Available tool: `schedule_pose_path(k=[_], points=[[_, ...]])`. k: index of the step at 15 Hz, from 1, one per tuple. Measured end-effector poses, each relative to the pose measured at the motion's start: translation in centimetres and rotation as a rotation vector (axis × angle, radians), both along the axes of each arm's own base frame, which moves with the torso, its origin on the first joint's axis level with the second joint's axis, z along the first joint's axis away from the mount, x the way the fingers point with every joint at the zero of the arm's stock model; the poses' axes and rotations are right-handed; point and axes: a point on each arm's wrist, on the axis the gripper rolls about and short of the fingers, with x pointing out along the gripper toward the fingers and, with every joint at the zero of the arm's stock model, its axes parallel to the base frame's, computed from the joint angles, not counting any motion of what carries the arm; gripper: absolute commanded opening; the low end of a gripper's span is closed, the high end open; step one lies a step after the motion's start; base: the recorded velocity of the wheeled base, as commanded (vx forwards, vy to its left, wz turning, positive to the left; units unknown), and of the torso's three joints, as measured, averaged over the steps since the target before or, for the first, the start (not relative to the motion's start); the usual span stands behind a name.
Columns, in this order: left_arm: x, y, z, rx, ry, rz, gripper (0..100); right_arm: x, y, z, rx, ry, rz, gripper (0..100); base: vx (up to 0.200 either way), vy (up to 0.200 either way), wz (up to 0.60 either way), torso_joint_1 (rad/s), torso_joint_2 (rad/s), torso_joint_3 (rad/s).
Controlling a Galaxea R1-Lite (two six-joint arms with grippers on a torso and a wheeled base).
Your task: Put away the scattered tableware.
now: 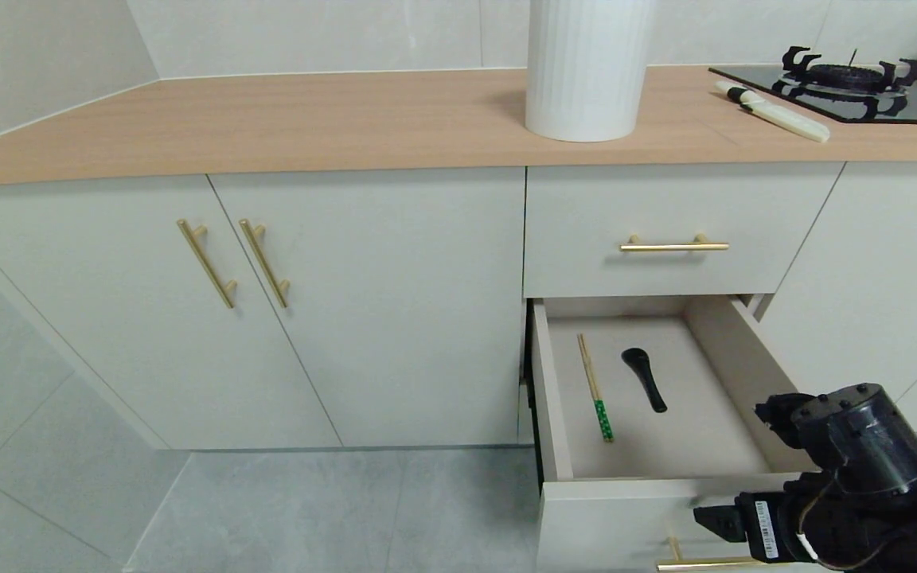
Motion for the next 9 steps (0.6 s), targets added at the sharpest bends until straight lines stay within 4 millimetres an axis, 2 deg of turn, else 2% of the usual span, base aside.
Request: schedule_pose_path(k=[6, 9], points=[[0.0, 0.0, 0.0, 0.000, 0.000, 0.001, 100, 6.5, -0.9, 0.6, -0.063, -0.158, -0.028, 100, 0.000, 0.000, 0.00, 0.000, 0.00, 0.000], [0.0, 0.0, 0.0, 0.000, 0.000, 0.000, 100, 9.5, -0.9, 0.8, -0.070, -0.184, -0.052, 100, 0.000, 0.000, 0.00, 0.000, 0.00, 0.000]])
